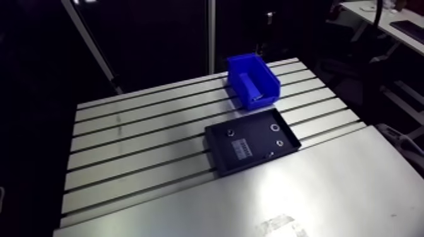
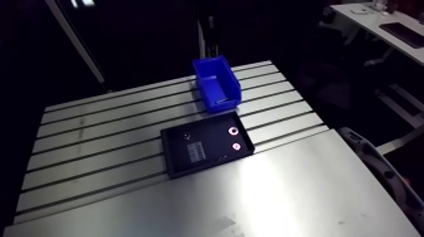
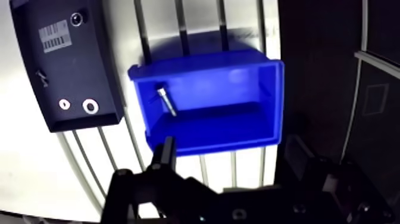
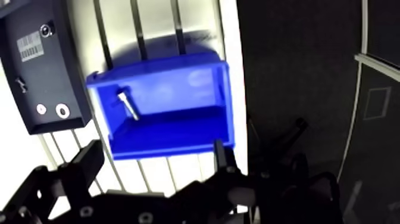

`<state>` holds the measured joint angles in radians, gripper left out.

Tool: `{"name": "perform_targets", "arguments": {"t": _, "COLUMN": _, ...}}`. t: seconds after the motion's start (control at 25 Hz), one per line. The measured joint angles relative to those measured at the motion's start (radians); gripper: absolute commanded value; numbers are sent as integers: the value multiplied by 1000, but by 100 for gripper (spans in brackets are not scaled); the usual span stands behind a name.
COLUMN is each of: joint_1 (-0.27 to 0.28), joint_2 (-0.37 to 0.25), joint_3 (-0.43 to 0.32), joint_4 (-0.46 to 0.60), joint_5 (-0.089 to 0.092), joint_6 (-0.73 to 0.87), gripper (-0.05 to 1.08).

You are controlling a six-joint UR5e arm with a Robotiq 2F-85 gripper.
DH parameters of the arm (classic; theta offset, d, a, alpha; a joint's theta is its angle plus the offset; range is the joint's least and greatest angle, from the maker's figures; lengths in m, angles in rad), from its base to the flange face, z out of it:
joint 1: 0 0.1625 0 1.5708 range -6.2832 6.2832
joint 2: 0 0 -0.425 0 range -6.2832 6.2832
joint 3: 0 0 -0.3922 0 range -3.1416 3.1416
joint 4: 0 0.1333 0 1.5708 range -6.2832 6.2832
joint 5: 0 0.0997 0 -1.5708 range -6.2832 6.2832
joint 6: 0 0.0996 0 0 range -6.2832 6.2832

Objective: Pick up the M10 bolt from the tray and put it into the blue bin.

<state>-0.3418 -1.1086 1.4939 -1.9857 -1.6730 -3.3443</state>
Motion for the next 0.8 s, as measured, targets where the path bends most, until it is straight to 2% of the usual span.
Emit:
{"name": "perform_targets", "arguments": {"t": 0.36, "joint_1": 8, "joint_2": -78, "joint_3": -96, "joint_4": 183, "joint_5": 14, "joint_6": 241, "gripper": 1}}
{"name": "perform_targets", "arguments": {"t": 0.6, "joint_1": 27, "joint_2": -136, "joint_3": -147, "joint_4": 324, "joint_5": 26, "joint_6": 513, "gripper": 1}}
{"name": "perform_targets", "arguments": {"t": 0.8, "joint_1": 46, "joint_2": -201, "joint_3": -154, "joint_4": 434, "joint_5": 36, "joint_6": 839, "gripper": 1}}
